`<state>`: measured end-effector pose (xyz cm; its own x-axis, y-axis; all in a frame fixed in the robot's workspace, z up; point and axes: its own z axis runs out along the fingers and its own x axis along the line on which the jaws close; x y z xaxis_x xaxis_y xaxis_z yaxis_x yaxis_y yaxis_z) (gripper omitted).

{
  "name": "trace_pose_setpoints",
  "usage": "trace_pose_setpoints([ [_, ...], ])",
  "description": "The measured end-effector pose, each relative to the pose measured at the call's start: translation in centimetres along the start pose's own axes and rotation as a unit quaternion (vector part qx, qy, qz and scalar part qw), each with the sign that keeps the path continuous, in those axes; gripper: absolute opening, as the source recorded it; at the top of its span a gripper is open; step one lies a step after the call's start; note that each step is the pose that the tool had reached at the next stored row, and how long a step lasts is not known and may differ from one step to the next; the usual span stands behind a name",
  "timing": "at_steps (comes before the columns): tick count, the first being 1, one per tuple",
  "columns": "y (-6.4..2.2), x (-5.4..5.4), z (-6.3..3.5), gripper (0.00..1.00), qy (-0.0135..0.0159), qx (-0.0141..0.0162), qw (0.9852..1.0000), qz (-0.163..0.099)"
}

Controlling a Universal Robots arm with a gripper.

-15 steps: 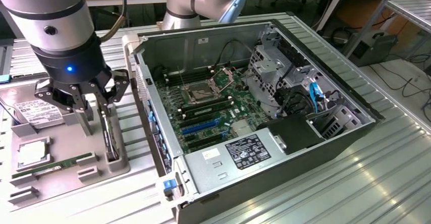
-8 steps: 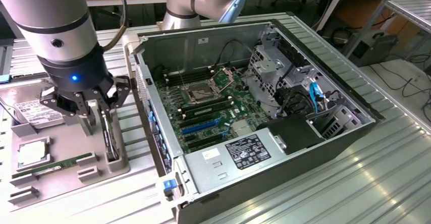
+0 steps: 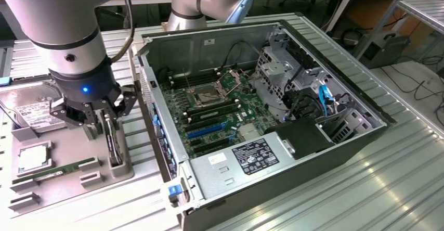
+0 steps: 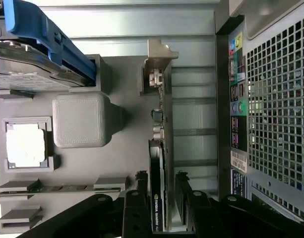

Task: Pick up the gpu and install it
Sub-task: 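Pick up the gpu and move the gpu toward the slot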

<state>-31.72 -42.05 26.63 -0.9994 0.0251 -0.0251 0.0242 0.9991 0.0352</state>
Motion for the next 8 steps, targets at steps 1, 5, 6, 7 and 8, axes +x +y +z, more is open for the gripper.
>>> trace_pose_setpoints([
  [1,0.02,0.0,0.18,0.36,0.0001,0.0,1.0,-0.001],
  [5,0.13,0.0,1.07,0.36,0.0002,-0.0001,1.0,-0.003],
  [6,0.15,0.0,1.27,0.36,0.0002,-0.0002,1.0,-0.003],
  [7,0.16,0.1,1.43,0.36,0.0001,-0.0003,1.0,-0.003],
  [8,0.17,0.1,1.6,0.36,0.0001,-0.0005,1.0,-0.003],
])
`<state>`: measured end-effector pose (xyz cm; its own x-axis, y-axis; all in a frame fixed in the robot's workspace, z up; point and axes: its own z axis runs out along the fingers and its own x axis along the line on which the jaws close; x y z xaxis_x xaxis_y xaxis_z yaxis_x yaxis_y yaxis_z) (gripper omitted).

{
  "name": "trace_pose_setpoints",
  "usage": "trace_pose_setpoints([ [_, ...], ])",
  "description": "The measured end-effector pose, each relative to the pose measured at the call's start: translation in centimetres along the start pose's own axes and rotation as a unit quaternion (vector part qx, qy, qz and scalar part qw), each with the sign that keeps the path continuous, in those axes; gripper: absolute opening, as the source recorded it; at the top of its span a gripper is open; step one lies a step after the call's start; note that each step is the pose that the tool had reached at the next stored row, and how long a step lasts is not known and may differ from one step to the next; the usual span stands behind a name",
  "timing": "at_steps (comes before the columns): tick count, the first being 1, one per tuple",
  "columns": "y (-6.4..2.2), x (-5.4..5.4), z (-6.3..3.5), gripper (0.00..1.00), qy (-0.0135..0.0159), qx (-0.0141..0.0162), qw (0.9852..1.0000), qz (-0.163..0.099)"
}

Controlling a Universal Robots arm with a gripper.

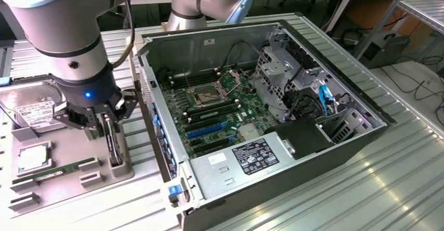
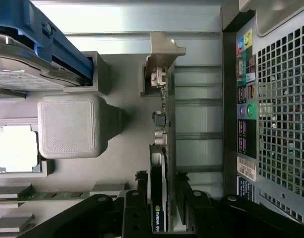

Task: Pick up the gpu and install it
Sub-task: 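Pick up the gpu and move the gpu toward the slot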

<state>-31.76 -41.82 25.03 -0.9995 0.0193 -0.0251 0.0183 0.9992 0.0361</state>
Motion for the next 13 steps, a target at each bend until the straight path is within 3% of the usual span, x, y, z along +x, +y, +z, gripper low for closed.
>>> trace_pose_setpoints([
  [8,0.22,0.21,0.66,0.36,0.0001,-0.0037,1.0,0.003],
  [13,0.22,0.27,0.77,0.36,-0.0001,-0.0038,1.0,0.005],
])
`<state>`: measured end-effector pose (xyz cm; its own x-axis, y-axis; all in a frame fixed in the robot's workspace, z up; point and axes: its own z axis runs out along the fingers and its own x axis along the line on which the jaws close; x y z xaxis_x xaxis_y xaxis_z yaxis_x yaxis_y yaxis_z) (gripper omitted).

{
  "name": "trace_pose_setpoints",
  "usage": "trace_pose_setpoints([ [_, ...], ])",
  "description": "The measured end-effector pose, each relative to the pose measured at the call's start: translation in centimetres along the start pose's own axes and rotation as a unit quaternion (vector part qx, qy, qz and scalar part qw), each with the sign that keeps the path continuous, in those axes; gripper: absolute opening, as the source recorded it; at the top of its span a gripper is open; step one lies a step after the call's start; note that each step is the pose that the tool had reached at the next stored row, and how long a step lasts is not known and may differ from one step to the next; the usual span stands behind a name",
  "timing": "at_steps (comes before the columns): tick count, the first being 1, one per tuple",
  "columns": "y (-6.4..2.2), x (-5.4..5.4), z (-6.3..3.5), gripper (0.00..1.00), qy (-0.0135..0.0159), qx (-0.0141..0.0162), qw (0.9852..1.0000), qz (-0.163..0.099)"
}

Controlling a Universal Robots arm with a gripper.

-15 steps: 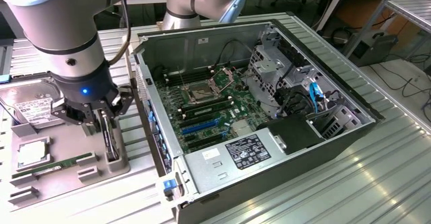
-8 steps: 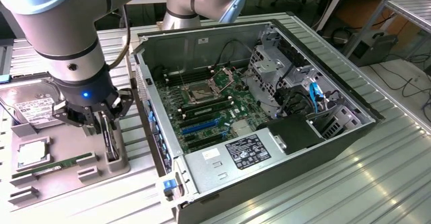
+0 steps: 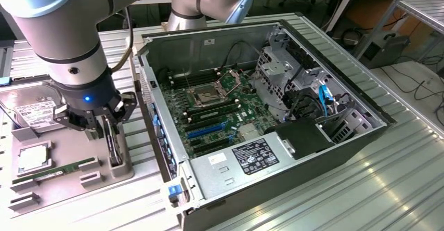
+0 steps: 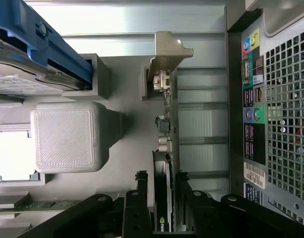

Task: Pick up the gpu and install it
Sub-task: 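Pick up the gpu and move the gpu toward the slot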

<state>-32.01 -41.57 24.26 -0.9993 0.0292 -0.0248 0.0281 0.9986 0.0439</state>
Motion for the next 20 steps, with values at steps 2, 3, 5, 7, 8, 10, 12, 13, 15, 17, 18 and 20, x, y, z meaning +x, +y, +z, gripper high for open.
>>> trace_pose_setpoints([
  [2,0.0,0.0,0.09,0.36,-0.0001,0.0,1.0,0.001],
  [3,-0.01,0.01,0.11,0.35,0.0001,0.0001,1.0,0.001],
  [5,-0.01,0.0,0.11,0.28,0.0001,0.0001,1.0,0.001],
  [7,-0.01,0.0,0.13,0.26,0.0,0.0,1.0,0.001],
  [8,0.0,0.0,0.13,0.26,0.0,0.0,1.0,0.001],
  [10,-0.01,0.01,0.14,0.26,0.0001,0.0001,1.0,0.0],
  [12,0.0,0.01,0.16,0.26,0.0003,-0.0002,1.0,-0.007],
  [13,0.0,0.01,0.16,0.26,0.0005,-0.0003,0.9999,-0.013],
  [15,0.0,0.0,0.16,0.26,0.001,-0.0006,0.9997,-0.023],
  [17,-0.01,0.0,0.16,0.26,0.0011,-0.0006,0.9997,-0.025],
  [18,-0.01,0.0,0.16,0.26,0.0011,-0.0006,0.9997,-0.025],
  [20,0.0,-0.01,0.13,0.26,0.001,-0.0006,0.9997,-0.025],
])
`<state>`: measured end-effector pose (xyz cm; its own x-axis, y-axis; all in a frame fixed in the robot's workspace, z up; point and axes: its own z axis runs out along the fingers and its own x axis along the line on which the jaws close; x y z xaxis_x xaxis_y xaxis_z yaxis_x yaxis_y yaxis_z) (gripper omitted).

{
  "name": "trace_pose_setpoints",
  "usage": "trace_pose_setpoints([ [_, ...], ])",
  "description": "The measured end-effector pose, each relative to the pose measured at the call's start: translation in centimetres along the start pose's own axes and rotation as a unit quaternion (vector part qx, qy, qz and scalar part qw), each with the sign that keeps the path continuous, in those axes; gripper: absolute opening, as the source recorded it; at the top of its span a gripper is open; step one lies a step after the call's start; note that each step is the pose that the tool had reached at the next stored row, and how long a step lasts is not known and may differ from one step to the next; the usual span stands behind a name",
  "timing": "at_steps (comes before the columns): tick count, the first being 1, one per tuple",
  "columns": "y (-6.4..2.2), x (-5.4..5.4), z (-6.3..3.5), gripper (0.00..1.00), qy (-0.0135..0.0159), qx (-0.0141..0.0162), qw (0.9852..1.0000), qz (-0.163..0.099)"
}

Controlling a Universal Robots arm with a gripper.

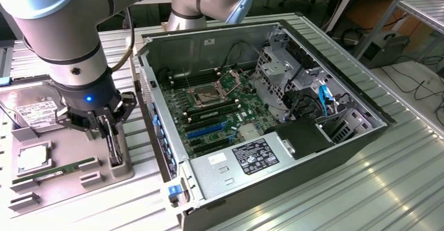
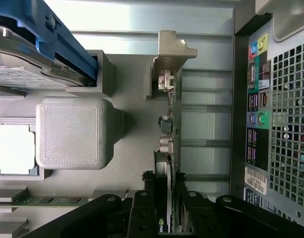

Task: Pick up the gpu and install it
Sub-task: 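Pick up the gpu and move the gpu toward the slot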

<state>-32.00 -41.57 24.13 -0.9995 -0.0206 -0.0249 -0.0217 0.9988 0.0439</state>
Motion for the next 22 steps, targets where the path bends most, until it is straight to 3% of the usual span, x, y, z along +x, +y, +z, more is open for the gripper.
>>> trace_pose_setpoints([
  [4,0.03,0.0,-0.64,0.26,0.0,-0.0001,1.0,0.0],
  [8,0.09,-0.1,-2.07,0.26,0.0001,-0.0002,1.0,0.0],
  [11,0.15,-0.1,-3.44,0.26,0.0,-0.0003,1.0,0.0],
  [14,0.25,-0.2,-5.73,0.26,0.0001,-0.0003,1.0,-0.001],
  [22,0.07,-0.7,-9.45,0.26,0.0001,-0.0005,1.0,-0.001],
])
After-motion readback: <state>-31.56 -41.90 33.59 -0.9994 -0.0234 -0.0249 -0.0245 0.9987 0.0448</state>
